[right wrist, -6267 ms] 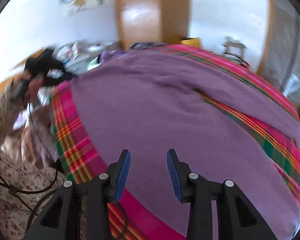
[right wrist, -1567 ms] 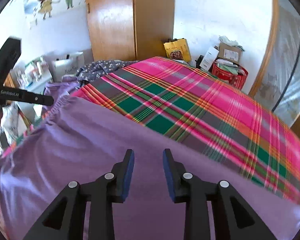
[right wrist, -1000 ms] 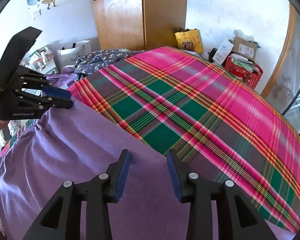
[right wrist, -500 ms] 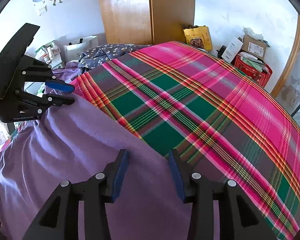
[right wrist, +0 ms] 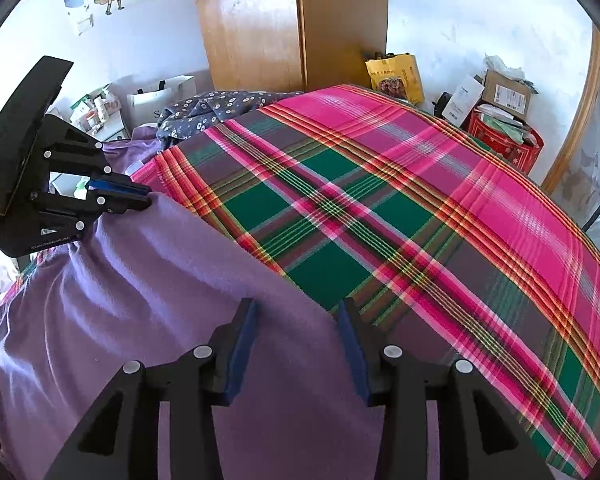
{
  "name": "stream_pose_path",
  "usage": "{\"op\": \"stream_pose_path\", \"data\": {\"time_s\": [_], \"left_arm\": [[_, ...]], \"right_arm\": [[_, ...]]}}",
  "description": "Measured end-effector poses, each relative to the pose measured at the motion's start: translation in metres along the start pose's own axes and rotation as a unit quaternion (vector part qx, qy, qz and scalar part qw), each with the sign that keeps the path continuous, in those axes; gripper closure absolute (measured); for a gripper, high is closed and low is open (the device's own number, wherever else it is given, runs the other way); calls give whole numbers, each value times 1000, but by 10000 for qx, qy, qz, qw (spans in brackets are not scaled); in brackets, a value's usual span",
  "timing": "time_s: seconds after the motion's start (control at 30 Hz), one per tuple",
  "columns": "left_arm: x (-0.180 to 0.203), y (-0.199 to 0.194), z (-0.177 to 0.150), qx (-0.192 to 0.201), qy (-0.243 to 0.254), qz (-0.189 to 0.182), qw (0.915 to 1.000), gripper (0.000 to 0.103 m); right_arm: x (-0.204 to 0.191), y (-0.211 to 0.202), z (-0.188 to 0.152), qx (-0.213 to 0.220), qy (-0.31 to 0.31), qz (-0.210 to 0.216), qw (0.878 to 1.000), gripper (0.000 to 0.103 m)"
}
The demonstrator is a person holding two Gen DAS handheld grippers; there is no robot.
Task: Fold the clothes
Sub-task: 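Pull the grasped fleece edge across the bedspread with both grippers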
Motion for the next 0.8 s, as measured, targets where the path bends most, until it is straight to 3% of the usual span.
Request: {"op": "stream_pose_path", "data": {"time_s": [0.17, 0.33, 0.43, 0.57, 0.67, 0.8], "left_arm": [[-8, 2, 3, 2, -236, -95, 9997, 99], [-11, 2, 5, 11, -331, 44, 9994, 100], [-17, 3, 5, 19, -466, 107, 9989, 100], [-27, 9, 4, -53, -661, 467, 9967, 103], [-38, 10, -3, -77, -1059, 195, 9942, 103], [-36, -1, -5, 76, -980, 81, 9951, 99]], "right_arm": [[-6, -4, -4, -10, -166, 8, 9999, 74], [-18, -7, -4, -25, -452, -104, 9989, 98], [-24, -11, -4, 52, -594, -295, 9978, 99], [-23, -18, 2, 257, -391, -468, 9978, 99], [-24, -11, 1, 147, -431, -523, 9976, 99], [-22, -8, -1, 128, -384, -488, 9980, 99]]}}
Point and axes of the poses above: each gripper's, at about its wrist camera, not at the fingertips, and y roughly the way its jaws point, x to its right, z to its top, the point moved 1 cm from there along y, roughly the way its jaws point, and after that the axes turned 2 degrees about x, right-handed, at the moved point
